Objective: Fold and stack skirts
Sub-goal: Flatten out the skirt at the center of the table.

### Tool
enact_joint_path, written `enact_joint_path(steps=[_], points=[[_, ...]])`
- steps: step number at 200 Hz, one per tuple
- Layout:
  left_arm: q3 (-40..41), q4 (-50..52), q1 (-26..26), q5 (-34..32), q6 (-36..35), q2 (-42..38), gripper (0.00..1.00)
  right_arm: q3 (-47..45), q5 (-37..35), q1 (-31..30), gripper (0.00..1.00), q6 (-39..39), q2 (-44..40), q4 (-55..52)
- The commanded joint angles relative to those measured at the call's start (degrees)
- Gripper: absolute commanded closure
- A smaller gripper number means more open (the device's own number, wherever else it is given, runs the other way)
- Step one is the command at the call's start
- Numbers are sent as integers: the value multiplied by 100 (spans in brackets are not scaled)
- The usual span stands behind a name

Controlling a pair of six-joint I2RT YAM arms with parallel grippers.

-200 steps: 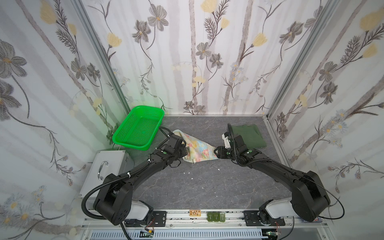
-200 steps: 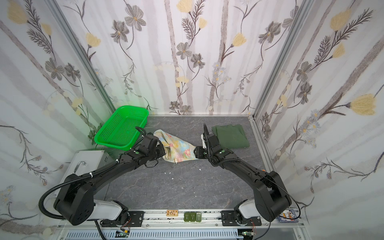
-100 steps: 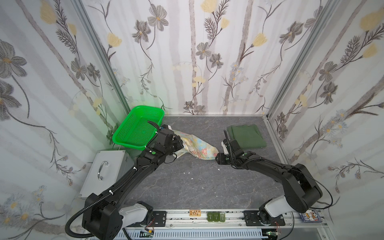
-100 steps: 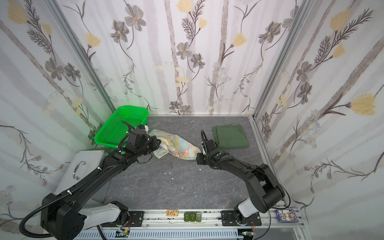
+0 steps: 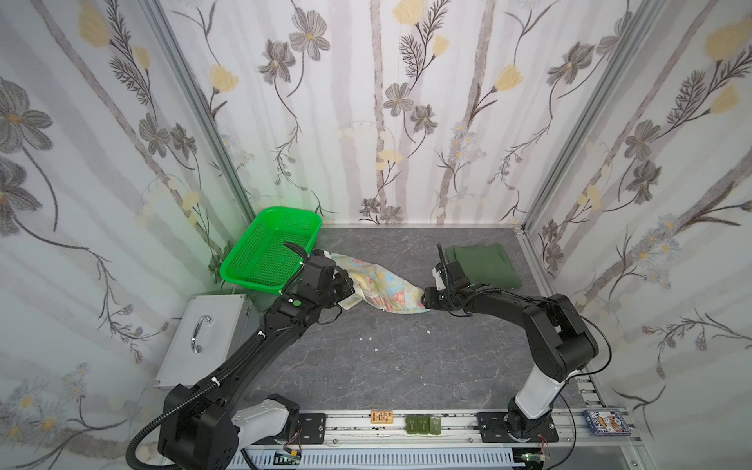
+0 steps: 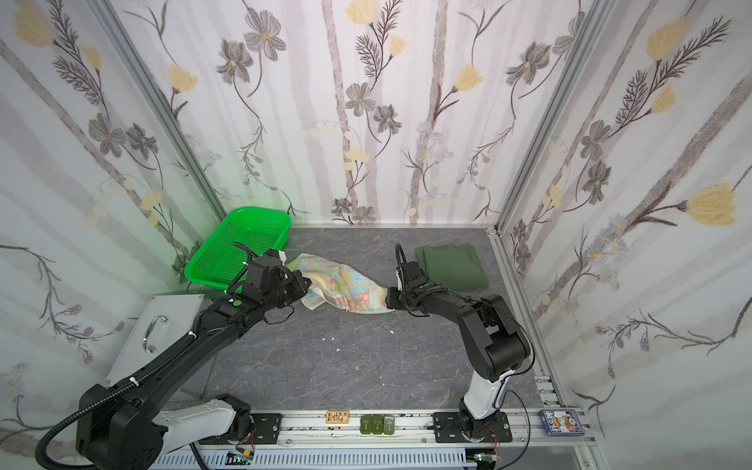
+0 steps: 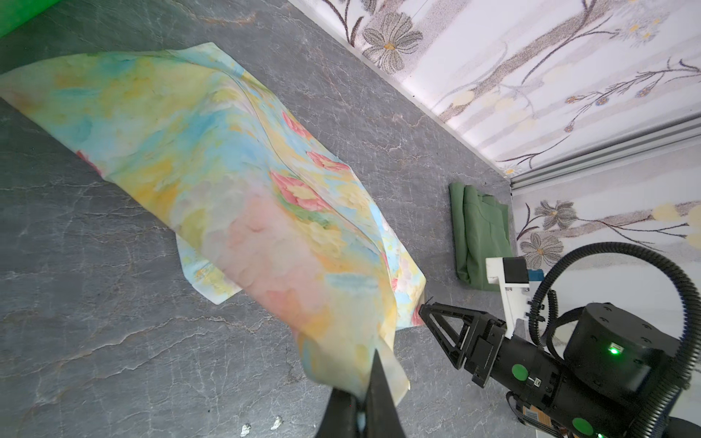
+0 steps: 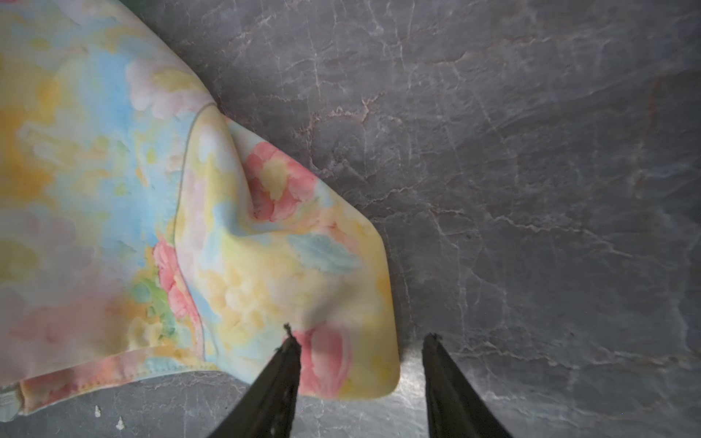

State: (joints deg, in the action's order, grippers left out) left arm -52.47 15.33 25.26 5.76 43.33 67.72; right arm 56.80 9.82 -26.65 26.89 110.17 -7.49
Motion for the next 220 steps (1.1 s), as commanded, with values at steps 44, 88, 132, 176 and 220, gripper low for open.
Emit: enact_joint_path(steps=[44,88,132,176,220], points=[[17,-4,-95,-29,0,-135,100,-14,464,2,54,-18,189,265],[34,4,-130,-30,9,-207,100,-150,456,-2,55,51,224,300],[35,1,-144,-68,17,-198,100,-220,665,-76,91,183,294,465],[-213,0,-161,-187,-50,-260,100,-150,463,-35,100,143,-299,177],[-1046,14,-179,-412,-339,-234,100,526,113,189,100,-54,-1594,-638]])
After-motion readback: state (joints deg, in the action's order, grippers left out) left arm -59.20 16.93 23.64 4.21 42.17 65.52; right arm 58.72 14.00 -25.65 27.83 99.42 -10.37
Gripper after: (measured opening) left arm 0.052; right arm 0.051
